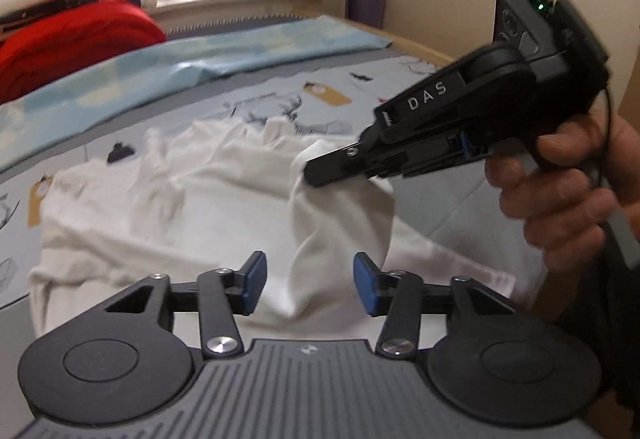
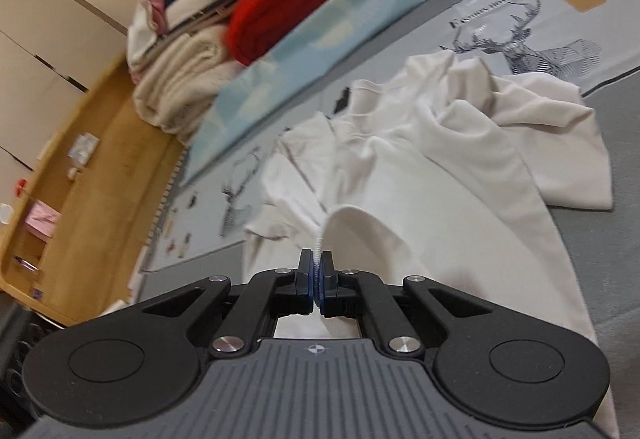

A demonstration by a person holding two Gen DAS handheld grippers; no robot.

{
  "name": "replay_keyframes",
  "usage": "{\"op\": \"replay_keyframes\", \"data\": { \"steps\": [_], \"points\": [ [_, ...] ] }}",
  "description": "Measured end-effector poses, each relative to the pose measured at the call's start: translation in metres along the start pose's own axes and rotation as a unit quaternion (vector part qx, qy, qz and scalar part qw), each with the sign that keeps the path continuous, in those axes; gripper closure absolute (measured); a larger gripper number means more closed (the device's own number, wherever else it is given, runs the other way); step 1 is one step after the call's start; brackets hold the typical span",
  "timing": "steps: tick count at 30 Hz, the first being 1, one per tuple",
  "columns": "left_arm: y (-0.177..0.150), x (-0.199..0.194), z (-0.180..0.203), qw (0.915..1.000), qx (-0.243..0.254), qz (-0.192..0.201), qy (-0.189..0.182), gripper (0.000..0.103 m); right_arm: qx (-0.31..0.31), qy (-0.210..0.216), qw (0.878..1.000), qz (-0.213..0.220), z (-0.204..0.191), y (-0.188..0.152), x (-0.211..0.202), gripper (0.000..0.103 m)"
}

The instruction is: Fold small clothes

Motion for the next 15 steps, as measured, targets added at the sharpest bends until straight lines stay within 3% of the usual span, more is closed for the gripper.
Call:
{"op": "replay_keyframes", "data": {
  "steps": [5, 8, 12, 15],
  "points": [
    [0.008, 0.041, 0.012, 0.9998, -0.02, -0.002, 0.005, 0.049, 0.009, 0.015, 1.0, 0.012, -0.005, 0.006, -0.005, 0.102],
    [0.019, 0.053, 0.014, 0.9997, -0.015, 0.016, -0.009, 0.096, 0.011, 0.013, 1.0, 0.016, -0.005, 0.009, -0.005, 0.102],
    [0.028, 0.06, -0.017, 0.9994, -0.027, 0.02, 0.01, 0.096, -0.003, -0.005, 0.999, 0.04, -0.006, 0.022, -0.01, 0.098],
    [0.036, 0.05, -0.079, 0.9969, -0.059, 0.031, 0.043, 0.096, -0.018, -0.054, 0.995, 0.084, 0.0, 0.04, -0.019, 0.091]
  ]
}}
Point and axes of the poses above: each gripper's, at about its wrist camera, not at the fingertips, and x roughly the way its jaws point, z to its right, y to its top, the point moved 9 cm from there along x, roughly the way its jaws point, and after that the axes turned 3 degrees about z, right-handed, at the moved point
